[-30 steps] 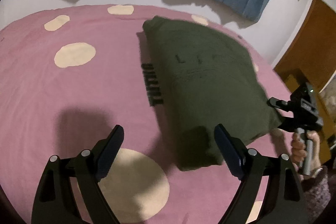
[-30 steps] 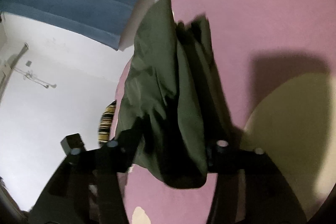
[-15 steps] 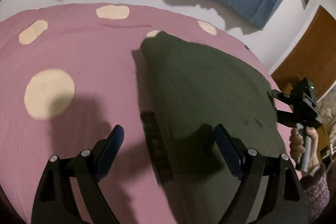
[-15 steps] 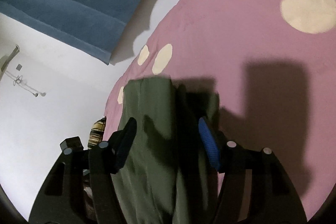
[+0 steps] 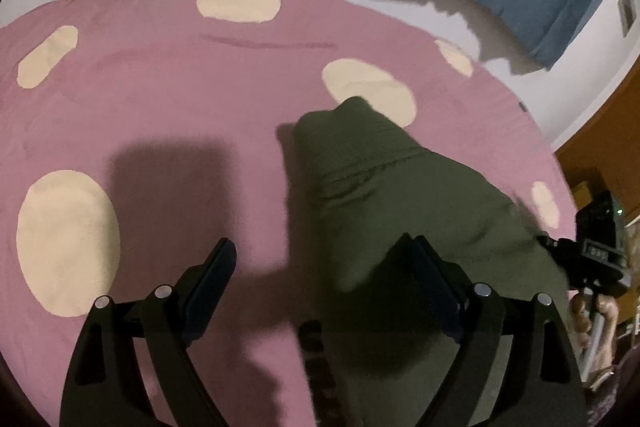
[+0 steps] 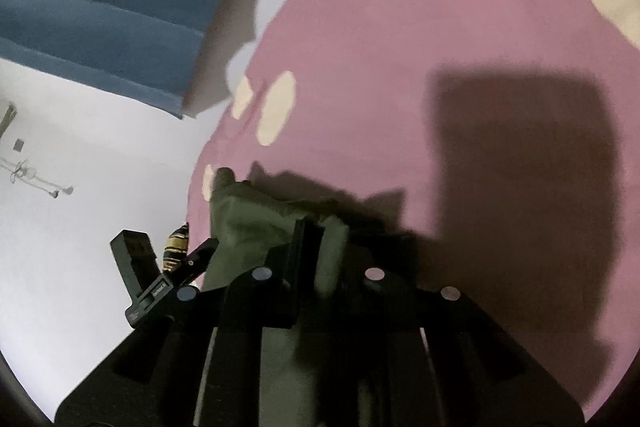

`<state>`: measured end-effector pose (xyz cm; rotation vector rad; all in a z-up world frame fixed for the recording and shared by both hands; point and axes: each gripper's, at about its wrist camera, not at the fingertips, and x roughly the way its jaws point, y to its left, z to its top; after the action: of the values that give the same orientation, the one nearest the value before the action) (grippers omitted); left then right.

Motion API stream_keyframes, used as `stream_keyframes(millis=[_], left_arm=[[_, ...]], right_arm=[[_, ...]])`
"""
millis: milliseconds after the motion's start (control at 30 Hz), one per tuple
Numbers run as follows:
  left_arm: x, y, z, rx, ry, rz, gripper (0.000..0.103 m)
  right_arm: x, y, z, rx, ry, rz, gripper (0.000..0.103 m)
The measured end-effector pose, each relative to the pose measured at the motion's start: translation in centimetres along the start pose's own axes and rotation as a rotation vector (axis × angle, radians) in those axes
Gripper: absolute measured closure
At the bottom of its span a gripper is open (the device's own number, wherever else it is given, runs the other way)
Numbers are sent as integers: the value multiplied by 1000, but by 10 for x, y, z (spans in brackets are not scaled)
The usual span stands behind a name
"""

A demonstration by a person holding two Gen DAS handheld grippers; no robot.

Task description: Fold small clothes

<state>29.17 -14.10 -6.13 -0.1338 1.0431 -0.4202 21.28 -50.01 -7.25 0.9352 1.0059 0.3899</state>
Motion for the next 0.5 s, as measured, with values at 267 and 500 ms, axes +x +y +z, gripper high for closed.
stream_keyframes(millis=[267, 500], left_arm=[[13, 2, -4, 28, 4, 45, 14], [-4, 24, -5, -81, 32, -116, 14]], right_arm=[[4, -24, -3, 60, 5, 64, 92], [-23, -15, -10, 55, -57, 95, 46]])
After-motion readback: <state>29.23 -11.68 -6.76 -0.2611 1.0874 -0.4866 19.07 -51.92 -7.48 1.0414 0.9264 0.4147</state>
